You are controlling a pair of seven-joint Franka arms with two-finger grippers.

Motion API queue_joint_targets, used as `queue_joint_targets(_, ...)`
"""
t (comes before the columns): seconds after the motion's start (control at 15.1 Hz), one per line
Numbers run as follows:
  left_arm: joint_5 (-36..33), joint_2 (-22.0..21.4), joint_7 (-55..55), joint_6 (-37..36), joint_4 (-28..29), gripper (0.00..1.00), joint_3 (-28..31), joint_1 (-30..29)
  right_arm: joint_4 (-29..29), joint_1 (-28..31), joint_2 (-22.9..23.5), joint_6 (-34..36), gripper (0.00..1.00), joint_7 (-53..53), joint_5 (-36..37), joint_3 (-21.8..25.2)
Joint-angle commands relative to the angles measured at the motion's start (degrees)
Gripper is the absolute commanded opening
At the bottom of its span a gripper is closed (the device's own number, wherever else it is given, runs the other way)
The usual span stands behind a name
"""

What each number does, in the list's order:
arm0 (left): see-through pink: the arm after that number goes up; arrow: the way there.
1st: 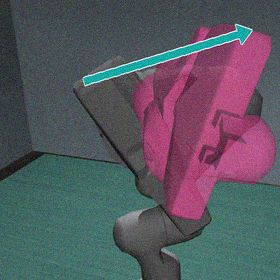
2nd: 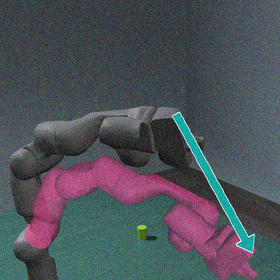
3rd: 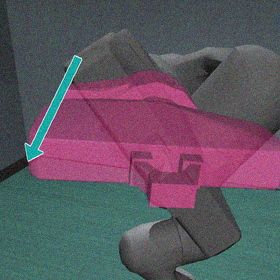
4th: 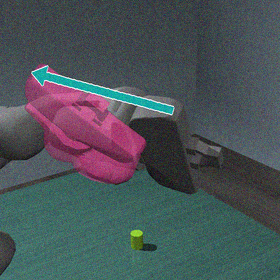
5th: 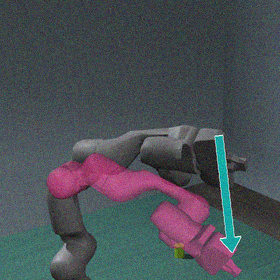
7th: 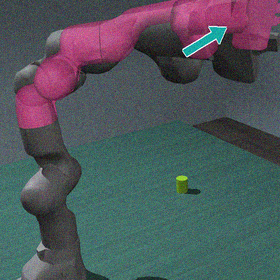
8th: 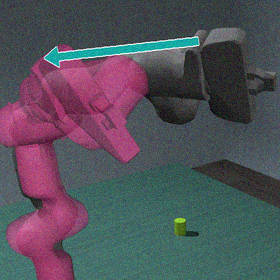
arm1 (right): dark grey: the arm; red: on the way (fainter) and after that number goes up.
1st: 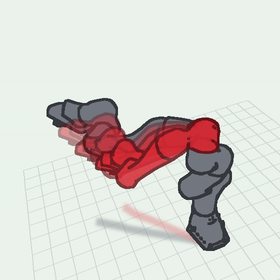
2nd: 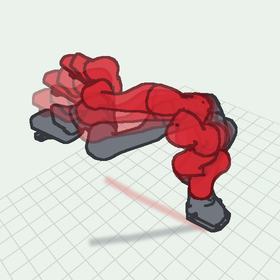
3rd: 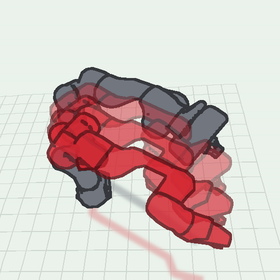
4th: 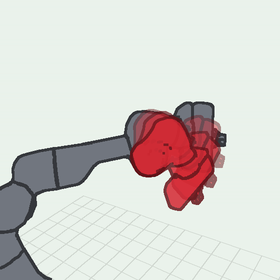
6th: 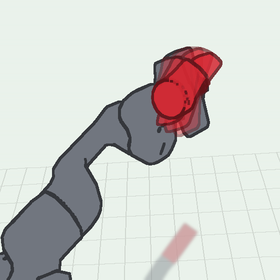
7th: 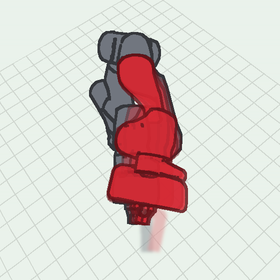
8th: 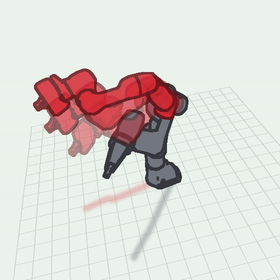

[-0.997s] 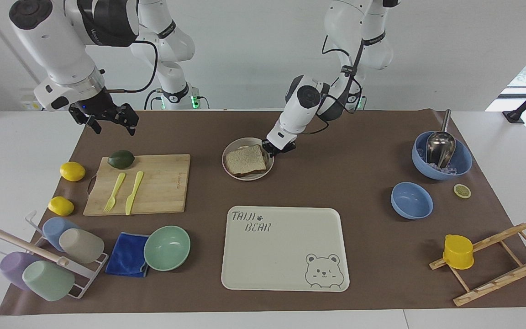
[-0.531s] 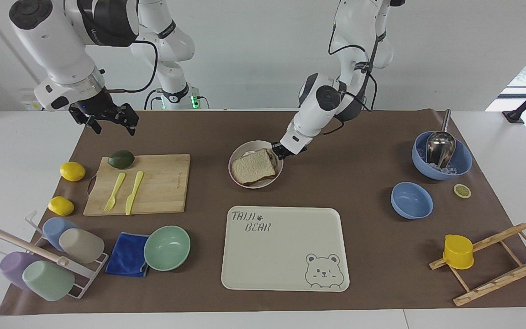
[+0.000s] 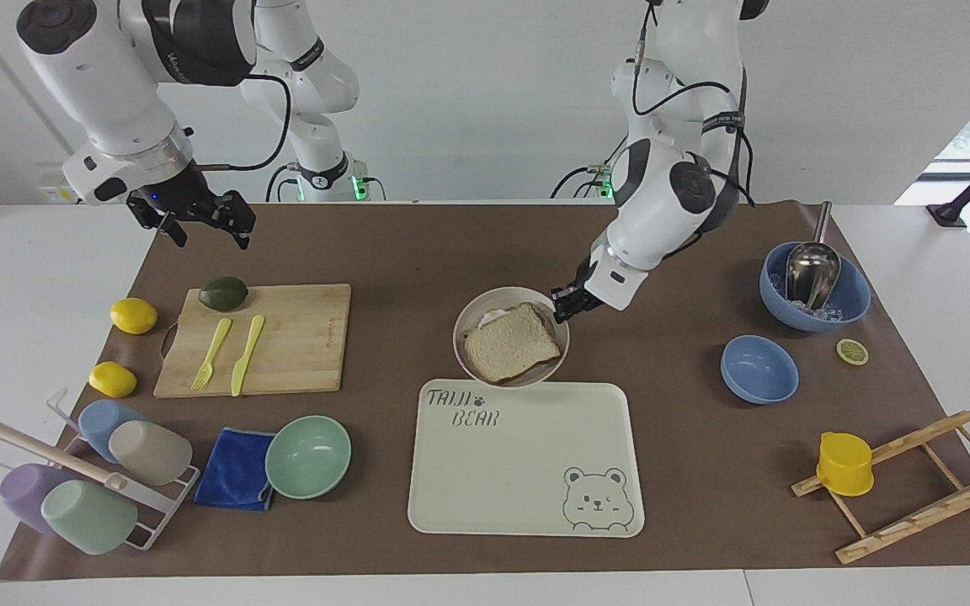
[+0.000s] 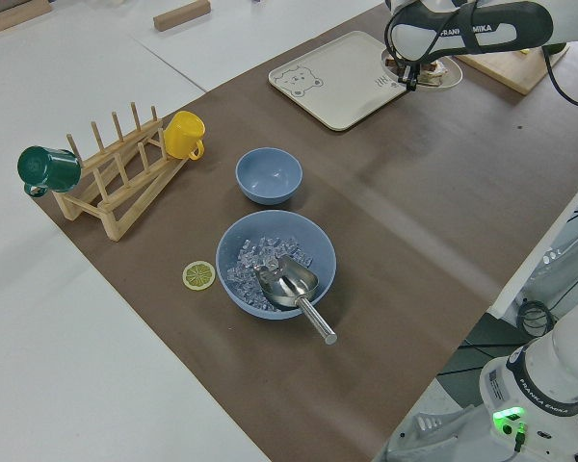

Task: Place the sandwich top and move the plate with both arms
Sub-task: 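Move the plate with the left gripper onto the bear-print tray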

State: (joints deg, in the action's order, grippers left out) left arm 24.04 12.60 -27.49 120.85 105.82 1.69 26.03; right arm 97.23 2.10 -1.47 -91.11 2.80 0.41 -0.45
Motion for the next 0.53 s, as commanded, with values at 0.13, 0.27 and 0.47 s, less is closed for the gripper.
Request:
queue_joint_targets(0.13, 0.6, 11.9, -0.9, -1.4, -13.2, 0.00, -0.2, -1.1, 0.9, 1.0, -1.1, 0.2, 1.00, -1.7, -1.2, -0.3)
queue_joint_targets(0.27, 0.6, 16.3, -1.1, -1.2, -17.9, 0.00, 0.0, -1.3, 0.9, 1.0, -1.1, 0.2, 1.00, -1.7, -1.2, -0.3)
queue_joint_targets(0.47, 0.3, 18.9, -0.9, 2.5, -19.1, 0.00, 0.0, -2.4, 0.9, 1.0, -1.1, 0.2, 1.00, -1.7, -1.2, -0.3)
